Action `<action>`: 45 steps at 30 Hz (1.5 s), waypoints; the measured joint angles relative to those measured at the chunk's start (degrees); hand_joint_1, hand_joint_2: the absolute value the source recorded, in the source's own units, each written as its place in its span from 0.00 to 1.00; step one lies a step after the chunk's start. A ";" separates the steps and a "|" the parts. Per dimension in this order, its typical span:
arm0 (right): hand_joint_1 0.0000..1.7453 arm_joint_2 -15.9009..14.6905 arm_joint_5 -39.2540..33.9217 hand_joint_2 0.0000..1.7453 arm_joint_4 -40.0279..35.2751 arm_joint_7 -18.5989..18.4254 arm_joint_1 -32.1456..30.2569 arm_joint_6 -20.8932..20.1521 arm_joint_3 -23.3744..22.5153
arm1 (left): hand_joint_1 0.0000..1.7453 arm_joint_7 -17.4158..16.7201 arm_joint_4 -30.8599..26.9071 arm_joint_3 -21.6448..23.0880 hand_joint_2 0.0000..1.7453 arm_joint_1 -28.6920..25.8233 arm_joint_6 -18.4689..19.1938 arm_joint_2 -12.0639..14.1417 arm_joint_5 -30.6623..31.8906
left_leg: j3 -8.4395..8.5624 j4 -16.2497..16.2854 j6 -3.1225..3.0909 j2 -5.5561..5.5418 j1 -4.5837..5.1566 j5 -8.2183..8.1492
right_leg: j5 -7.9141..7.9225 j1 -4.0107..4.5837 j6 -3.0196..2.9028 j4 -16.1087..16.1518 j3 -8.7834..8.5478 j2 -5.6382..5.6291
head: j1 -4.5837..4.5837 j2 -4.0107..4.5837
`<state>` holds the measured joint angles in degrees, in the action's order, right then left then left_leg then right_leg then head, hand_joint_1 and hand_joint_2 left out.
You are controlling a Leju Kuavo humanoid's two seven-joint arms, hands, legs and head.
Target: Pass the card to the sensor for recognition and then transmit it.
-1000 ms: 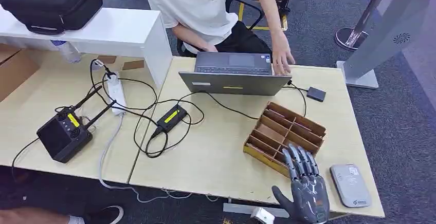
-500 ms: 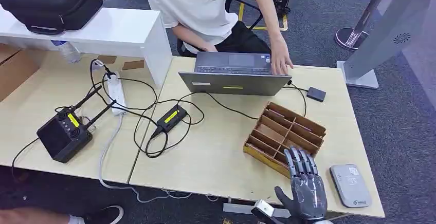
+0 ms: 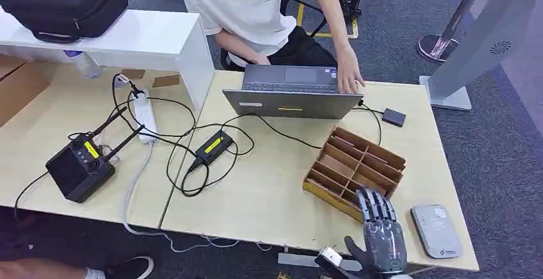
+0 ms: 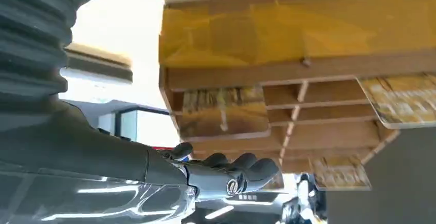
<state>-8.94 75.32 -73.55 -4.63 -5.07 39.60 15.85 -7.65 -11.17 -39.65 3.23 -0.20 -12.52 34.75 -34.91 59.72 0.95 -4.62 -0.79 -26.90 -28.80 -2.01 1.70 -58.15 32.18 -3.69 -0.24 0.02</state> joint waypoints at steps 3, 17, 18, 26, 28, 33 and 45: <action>0.00 0.37 0.00 1.00 1.22 0.50 0.02 0.00 -0.98 | 0.00 -0.07 0.00 0.00 1.00 0.02 0.00 0.00 0.17 | 0.00 0.00 0.00 0.00 0.00 0.00 | 0.00 0.00 0.00 0.00 0.00 0.00 | 0.00 -0.02; 0.00 1.05 0.02 1.00 3.58 0.72 0.30 0.35 -2.36 | 0.00 -0.13 0.00 0.00 1.00 0.04 -0.04 0.00 0.26 | 0.01 0.00 0.00 0.01 0.00 0.00 | 0.00 0.00 0.00 0.00 -0.01 0.00 | 0.00 -0.02; 0.00 1.07 0.02 1.00 3.60 0.72 0.31 0.35 -2.38 | 0.00 -0.13 0.00 0.00 1.00 0.04 -0.04 0.00 0.26 | 0.01 0.00 0.00 0.01 0.00 0.00 | 0.00 0.00 0.00 0.00 -0.01 0.00 | 0.00 0.00; 0.00 1.38 -1.09 1.00 3.28 3.06 -0.17 0.37 -5.33 | 0.00 -0.28 0.00 0.00 1.00 0.04 -0.33 0.00 0.66 | 0.01 0.00 0.00 0.00 0.01 0.00 | 0.01 -0.01 0.01 0.00 -0.02 0.01 | 0.00 0.00; 0.00 1.53 -1.22 1.00 2.82 3.56 -0.43 0.37 -6.29 | 0.00 -0.28 0.00 0.00 1.00 0.05 -0.33 0.00 0.76 | 0.01 0.01 0.00 0.01 0.01 0.00 | 0.01 -0.01 0.01 0.00 -0.02 0.00 | 0.00 -0.02; 0.00 1.84 -1.22 1.00 2.05 4.09 -0.80 0.37 -7.67 | 0.00 -0.28 0.00 0.00 1.00 0.08 -0.33 0.00 0.81 | 0.01 0.00 0.00 0.00 0.00 0.00 | 0.00 0.00 0.00 0.00 0.00 0.00 | 0.02 0.00; 0.00 2.62 -2.47 1.00 -0.92 5.68 -1.14 0.37 -8.28 | 0.00 -0.35 0.00 0.00 1.00 0.12 -0.50 0.00 1.03 | 0.01 0.00 0.00 0.00 0.00 0.00 | 0.00 0.00 0.00 0.00 -0.01 0.00 | 0.00 0.00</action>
<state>-6.32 72.85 -74.46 1.05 -6.21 39.98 7.56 -8.00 -11.17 -39.65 3.35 -0.70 -12.52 35.78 -34.90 59.72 0.95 -4.62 -0.79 -26.90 -28.80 -2.01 1.70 -58.15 32.17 -3.69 -0.24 0.02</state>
